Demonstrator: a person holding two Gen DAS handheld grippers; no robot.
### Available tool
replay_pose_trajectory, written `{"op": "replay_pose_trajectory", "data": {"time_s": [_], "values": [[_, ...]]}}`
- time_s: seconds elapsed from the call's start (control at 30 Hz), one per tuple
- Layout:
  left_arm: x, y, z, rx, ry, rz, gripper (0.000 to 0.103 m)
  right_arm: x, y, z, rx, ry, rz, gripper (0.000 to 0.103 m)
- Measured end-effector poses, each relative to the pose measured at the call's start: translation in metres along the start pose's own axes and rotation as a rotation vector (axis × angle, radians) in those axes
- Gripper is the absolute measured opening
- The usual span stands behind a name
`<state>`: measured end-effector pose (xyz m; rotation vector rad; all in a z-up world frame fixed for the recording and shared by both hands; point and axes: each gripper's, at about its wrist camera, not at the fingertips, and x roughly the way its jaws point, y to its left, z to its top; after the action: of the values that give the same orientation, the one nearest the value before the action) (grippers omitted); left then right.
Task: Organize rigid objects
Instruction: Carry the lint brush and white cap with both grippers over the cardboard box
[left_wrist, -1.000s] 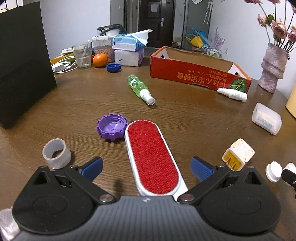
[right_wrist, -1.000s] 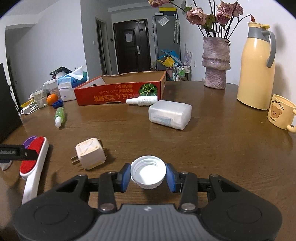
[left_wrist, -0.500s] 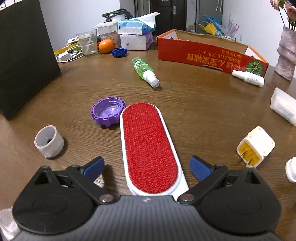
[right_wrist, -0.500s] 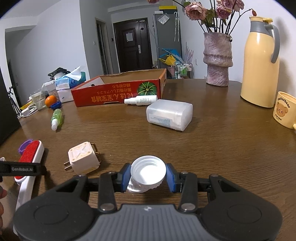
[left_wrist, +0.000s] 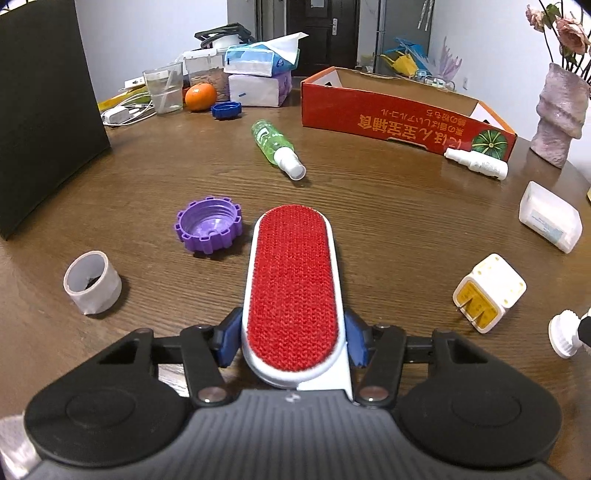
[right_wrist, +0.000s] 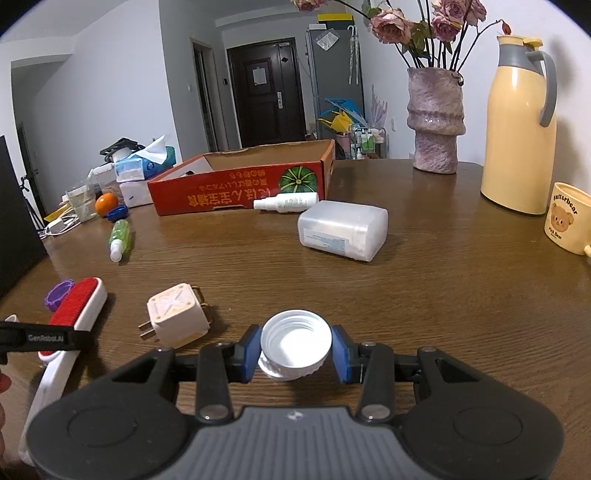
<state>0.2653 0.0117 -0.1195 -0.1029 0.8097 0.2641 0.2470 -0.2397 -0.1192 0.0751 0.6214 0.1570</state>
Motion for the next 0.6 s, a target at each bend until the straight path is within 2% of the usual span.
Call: {"op": "replay_pose_trajectory", "data": {"time_s": [0.2,0.6], "values": [[-0.004,0.001,0.0,0.027,-0.003,-0.012,0.057,-0.006,0.003,0.001,-0.002,-0.008,-0.006,0.039],[-0.036,0.012,0.018,0.043,-0.08,-0.046,0.057,-0.022,0.019,0.011,-0.017,-0.042,0.005,0.039]]}}
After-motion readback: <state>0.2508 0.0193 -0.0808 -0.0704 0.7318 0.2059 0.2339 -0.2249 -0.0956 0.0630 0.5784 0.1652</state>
